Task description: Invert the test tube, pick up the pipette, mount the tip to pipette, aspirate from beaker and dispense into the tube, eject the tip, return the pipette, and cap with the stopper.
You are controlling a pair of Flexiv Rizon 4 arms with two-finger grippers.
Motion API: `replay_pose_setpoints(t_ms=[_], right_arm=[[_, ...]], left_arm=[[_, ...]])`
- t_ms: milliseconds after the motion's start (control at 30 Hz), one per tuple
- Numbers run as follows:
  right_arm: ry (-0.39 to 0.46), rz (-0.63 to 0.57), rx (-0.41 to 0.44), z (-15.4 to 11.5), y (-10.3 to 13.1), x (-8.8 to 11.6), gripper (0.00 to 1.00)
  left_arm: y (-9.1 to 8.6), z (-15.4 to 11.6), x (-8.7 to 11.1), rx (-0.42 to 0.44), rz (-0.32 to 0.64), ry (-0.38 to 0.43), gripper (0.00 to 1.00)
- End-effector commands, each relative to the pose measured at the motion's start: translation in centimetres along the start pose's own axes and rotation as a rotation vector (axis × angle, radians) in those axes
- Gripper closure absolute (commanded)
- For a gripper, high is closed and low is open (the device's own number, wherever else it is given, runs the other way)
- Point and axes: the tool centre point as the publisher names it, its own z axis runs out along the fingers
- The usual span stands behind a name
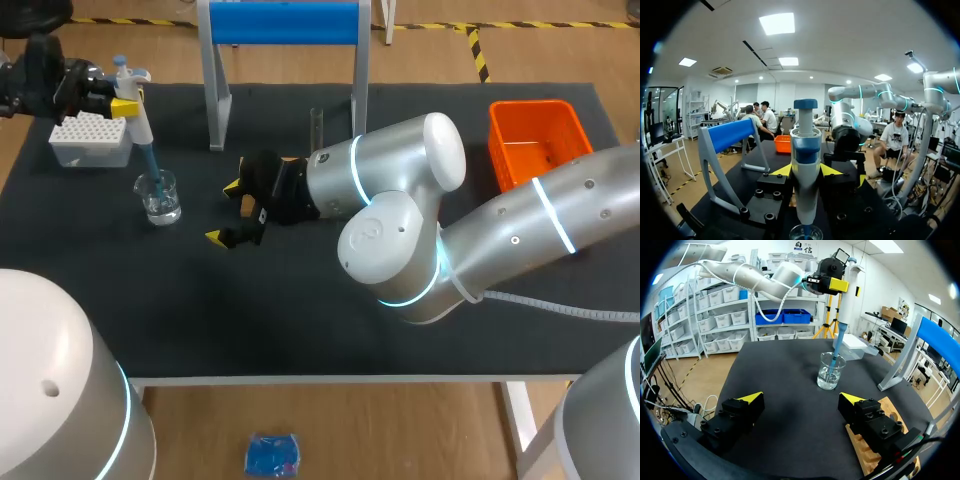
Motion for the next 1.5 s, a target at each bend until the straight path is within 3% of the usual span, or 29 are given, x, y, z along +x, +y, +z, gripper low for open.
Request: replay_pose_setpoints(t_ms=[33,500,800,1067,1500], right_arm=[[0.001,0.001,-0.002,-0.1,0.0,0.0,0.0],[0.001,0.001,-0.002,-0.1,0.0,0.0,0.0],[-0.073,0.003,0.001,-5.3,2.7,0.5,0.0],[-0.128,-0.05,0.007,-9.8,6.3,-0.3,0.0],[-0.038,-0.133,0.031,-12.6,13.5,-4.0,0.0]], left_arm=[[0.2,0.0,-0.1,0.003,0.002,0.003,1.0],[0.2,0.0,-0.1,0.003,0.002,0.003,1.0],[0.2,0.0,-0.1,0.003,0.002,0.003,1.0],[0.2,0.0,-0.1,0.003,0.002,0.003,1.0],[0.2,0.0,-0.1,0.003,0.002,0.003,1.0]])
